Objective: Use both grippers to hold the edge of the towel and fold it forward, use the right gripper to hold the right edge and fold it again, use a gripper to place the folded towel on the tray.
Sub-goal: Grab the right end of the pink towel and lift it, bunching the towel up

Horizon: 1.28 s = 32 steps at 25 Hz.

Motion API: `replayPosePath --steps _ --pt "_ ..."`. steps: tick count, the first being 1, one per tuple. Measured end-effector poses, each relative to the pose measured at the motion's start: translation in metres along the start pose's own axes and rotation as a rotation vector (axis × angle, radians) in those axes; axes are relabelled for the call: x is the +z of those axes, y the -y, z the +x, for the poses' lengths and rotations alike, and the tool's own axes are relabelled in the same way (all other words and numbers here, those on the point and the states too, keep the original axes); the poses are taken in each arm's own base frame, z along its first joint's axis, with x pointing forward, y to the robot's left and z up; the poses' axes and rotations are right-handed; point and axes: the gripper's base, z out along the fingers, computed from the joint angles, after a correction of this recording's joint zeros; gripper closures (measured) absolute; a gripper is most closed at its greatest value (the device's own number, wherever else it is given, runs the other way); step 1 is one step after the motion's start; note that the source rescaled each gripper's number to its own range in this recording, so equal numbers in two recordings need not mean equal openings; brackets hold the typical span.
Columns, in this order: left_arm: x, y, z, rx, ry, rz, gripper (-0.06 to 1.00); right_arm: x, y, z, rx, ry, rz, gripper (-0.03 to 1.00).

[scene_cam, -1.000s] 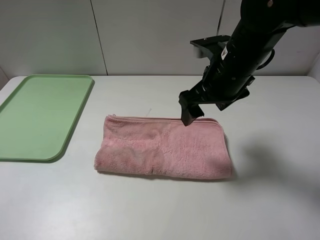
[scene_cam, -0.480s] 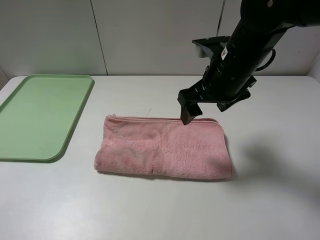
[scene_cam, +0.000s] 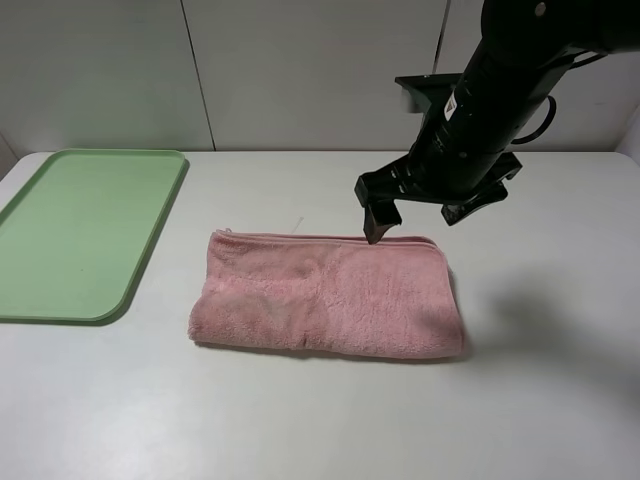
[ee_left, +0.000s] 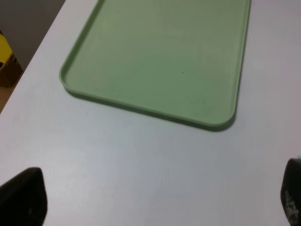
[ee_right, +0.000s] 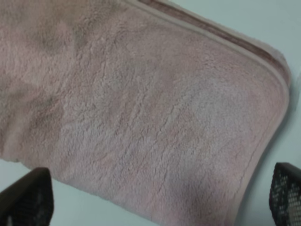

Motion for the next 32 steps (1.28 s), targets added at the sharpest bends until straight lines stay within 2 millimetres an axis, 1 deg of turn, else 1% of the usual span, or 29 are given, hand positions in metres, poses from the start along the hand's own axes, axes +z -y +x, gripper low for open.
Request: replayPosePath --steps 3,5,7,10,13,17,22,27,32 --pt "0.000 0.000 0.000 0.000 0.000 0.000 -0.05 0.000 0.002 -0.001 0.037 0.002 0.003 -0.03" --pt "0.000 0.000 0.000 0.000 0.000 0.000 -0.05 0.000 0.009 -0.002 0.073 0.006 0.011 -0.03" --pt "0.000 0.000 0.000 0.000 0.000 0.000 -0.05 -0.001 0.019 -0.004 0.104 0.011 0.028 -0.03" --pt "0.000 0.000 0.000 0.000 0.000 0.000 -0.05 -0.002 0.039 -0.008 0.155 0.027 0.060 -0.03" --pt "0.000 0.000 0.000 0.000 0.000 0.000 -0.05 0.003 0.057 -0.011 0.211 0.030 0.076 -0.03" --pt "0.000 0.000 0.000 0.000 0.000 0.000 -0.05 0.023 0.073 -0.013 0.243 -0.011 0.096 -0.03" --pt "0.000 0.000 0.000 0.000 0.000 0.000 -0.05 0.057 0.076 -0.011 0.241 -0.108 0.114 -0.03" --pt "0.000 0.000 0.000 0.000 0.000 0.000 -0.05 0.086 0.079 0.004 0.229 -0.166 0.116 -0.03" --pt "0.000 0.000 0.000 0.000 0.000 0.000 -0.05 0.103 0.084 0.023 0.248 -0.141 0.085 -0.03"
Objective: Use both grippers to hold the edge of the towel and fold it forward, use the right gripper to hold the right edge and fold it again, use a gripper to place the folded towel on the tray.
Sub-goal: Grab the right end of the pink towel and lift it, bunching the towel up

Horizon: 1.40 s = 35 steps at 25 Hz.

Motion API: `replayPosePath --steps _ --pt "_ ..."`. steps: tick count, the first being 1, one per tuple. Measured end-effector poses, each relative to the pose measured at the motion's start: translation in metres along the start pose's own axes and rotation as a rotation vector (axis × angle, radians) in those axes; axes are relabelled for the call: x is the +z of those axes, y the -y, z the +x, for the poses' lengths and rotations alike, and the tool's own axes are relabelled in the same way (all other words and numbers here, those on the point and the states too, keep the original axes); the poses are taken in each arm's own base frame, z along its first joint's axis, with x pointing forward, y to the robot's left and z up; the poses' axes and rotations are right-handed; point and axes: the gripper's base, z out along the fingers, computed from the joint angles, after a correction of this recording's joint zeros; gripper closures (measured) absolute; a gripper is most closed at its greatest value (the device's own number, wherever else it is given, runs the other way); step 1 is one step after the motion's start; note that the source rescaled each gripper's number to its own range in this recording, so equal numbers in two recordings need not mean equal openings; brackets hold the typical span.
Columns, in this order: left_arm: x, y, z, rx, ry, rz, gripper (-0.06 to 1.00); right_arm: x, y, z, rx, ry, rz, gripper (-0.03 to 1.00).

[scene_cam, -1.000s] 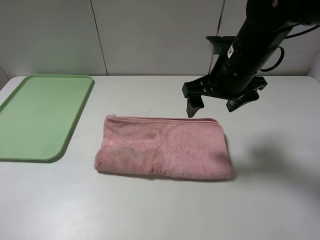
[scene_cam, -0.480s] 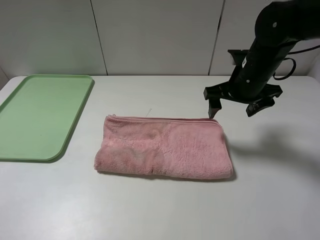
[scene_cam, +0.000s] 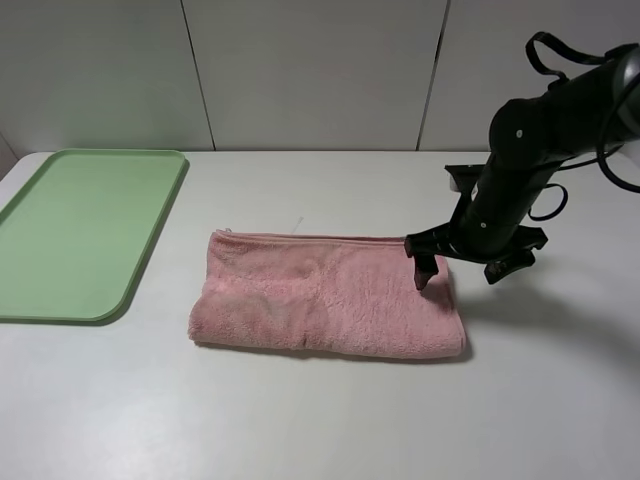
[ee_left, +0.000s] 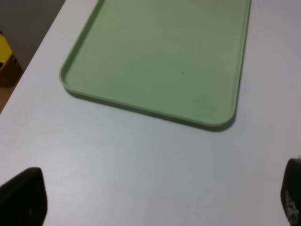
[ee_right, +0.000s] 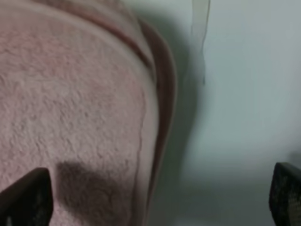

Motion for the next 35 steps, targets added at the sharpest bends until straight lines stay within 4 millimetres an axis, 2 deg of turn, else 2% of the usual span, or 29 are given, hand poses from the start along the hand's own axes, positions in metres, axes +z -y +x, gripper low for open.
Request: replayPosePath --steps 7,18,19,20,21,26,27,28,35 --pt "0.000 0.000 0.000 0.000 0.000 -0.001 -0.05 0.024 0.009 0.006 0.008 0.008 -0.010 -0.03" --pt "0.000 0.000 0.000 0.000 0.000 -0.001 -0.05 0.032 0.009 0.003 -0.021 0.024 -0.007 -0.03" --pt "0.000 0.000 0.000 0.000 0.000 -0.001 -0.05 0.032 0.010 0.003 -0.023 0.024 -0.006 -0.01" --pt "0.000 0.000 0.000 0.000 0.000 -0.001 -0.05 0.032 0.010 0.002 -0.026 0.029 -0.006 0.05" --pt "0.000 0.000 0.000 0.000 0.000 -0.001 -0.05 0.032 0.009 0.001 -0.028 0.041 -0.008 0.15" --pt "0.000 0.000 0.000 0.000 0.000 -0.001 -0.05 0.033 0.006 -0.003 0.015 0.076 -0.036 0.83" --pt "0.000 0.000 0.000 0.000 0.000 -0.001 -0.05 0.033 0.005 -0.003 0.020 0.076 -0.039 0.91" --pt "0.000 0.000 0.000 0.000 0.000 -0.001 -0.05 0.033 0.005 -0.003 0.023 0.076 -0.041 0.93" --pt "0.000 0.000 0.000 0.000 0.000 -0.001 -0.05 0.031 0.005 -0.002 0.022 0.072 -0.041 0.93"
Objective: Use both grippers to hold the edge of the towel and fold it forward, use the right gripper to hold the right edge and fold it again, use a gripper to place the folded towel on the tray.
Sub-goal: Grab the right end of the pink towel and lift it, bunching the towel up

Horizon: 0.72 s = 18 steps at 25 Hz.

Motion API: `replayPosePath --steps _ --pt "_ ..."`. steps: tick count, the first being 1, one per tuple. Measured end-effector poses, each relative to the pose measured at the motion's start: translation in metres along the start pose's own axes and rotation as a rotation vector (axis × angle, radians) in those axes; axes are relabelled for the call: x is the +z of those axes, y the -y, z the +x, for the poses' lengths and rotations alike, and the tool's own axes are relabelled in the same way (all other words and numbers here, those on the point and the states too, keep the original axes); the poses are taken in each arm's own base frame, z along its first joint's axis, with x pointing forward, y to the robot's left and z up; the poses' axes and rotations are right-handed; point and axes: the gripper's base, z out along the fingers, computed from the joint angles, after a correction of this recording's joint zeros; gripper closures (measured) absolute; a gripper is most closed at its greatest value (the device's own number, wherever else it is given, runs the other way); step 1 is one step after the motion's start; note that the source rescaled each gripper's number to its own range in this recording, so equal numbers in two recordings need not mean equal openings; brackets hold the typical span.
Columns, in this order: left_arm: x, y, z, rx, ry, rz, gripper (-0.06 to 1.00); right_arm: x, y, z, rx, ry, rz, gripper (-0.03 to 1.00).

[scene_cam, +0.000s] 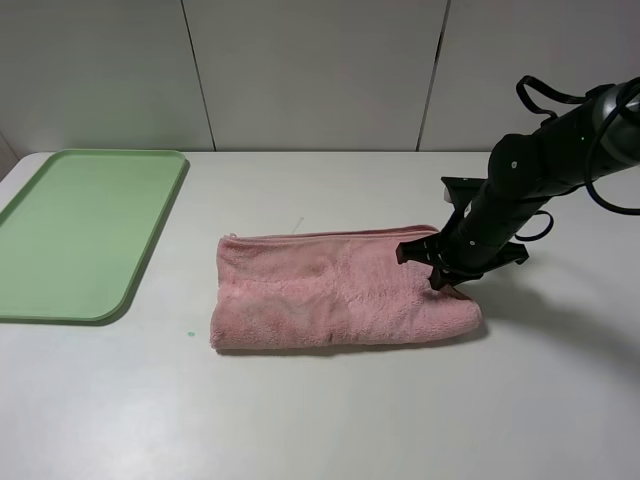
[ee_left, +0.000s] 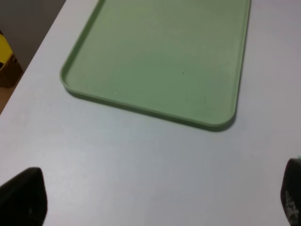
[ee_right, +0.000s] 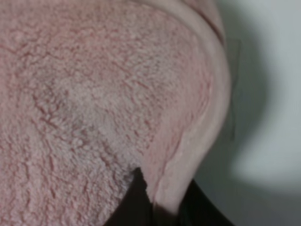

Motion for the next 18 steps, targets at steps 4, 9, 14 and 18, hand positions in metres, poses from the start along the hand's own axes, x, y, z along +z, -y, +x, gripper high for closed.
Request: replayPosePath --steps 4,9,14,18 --pt "0.000 0.000 0.000 0.000 0.000 0.000 -0.05 -0.007 0.001 0.001 -0.012 -0.008 0.005 0.93" --pt "0.000 0.000 0.000 0.000 0.000 0.000 -0.05 -0.027 0.002 0.007 -0.023 -0.043 0.028 0.93" --pt "0.000 0.000 0.000 0.000 0.000 0.000 -0.05 -0.051 0.003 0.002 -0.050 -0.041 0.061 0.93" --pt "0.000 0.000 0.000 0.000 0.000 0.000 -0.05 -0.068 0.004 -0.010 -0.094 -0.045 0.108 0.93"
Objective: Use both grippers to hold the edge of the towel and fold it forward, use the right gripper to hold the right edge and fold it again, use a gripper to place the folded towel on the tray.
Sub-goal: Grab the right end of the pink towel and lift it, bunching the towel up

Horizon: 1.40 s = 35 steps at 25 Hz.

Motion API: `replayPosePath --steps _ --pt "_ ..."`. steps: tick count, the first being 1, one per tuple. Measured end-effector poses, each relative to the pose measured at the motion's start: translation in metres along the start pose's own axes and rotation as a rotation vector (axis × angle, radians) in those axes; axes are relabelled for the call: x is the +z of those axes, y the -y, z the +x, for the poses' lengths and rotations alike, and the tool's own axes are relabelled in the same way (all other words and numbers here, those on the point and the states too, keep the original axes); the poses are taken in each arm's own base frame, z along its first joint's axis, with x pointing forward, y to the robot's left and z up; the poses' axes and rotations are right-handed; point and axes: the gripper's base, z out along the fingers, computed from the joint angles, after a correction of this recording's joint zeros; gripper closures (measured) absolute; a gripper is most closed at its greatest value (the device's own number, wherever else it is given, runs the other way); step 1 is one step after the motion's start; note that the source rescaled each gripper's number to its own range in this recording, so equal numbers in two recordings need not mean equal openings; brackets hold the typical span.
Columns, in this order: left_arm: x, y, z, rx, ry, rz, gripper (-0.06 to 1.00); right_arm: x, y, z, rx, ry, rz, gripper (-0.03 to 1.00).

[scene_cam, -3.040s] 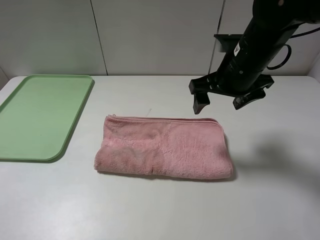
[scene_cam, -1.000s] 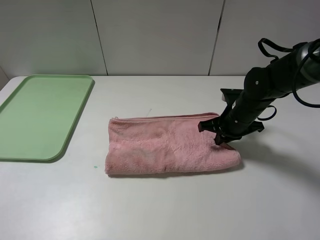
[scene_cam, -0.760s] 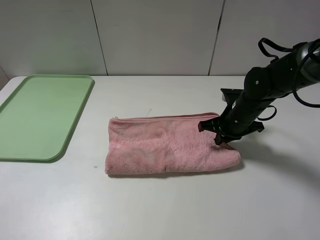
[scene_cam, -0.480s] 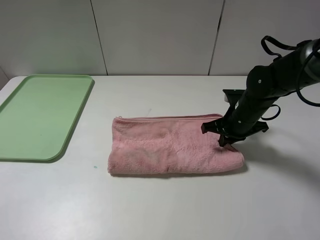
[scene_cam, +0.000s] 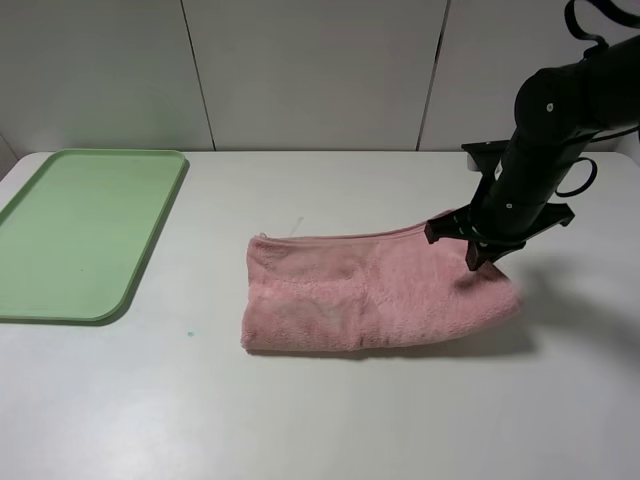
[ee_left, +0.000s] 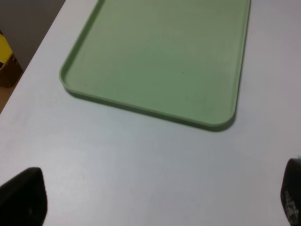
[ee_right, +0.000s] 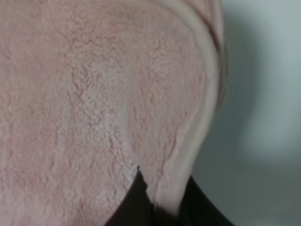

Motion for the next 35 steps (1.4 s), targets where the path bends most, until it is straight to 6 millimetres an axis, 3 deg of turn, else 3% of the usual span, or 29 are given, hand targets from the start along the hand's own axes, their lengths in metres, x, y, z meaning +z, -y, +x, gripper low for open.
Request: replayPosePath --steps 22,28,35 --pt "0.000 0.000 0.000 0.000 0.000 0.000 -0.05 -0.082 0.025 -0.050 -0.108 0.030 0.307 0.93" --pt "0.000 0.000 0.000 0.000 0.000 0.000 -0.05 -0.093 0.031 -0.053 -0.119 0.031 0.378 0.93" --pt "0.000 0.000 0.000 0.000 0.000 0.000 -0.05 -0.093 0.027 -0.053 -0.099 0.030 0.328 0.93"
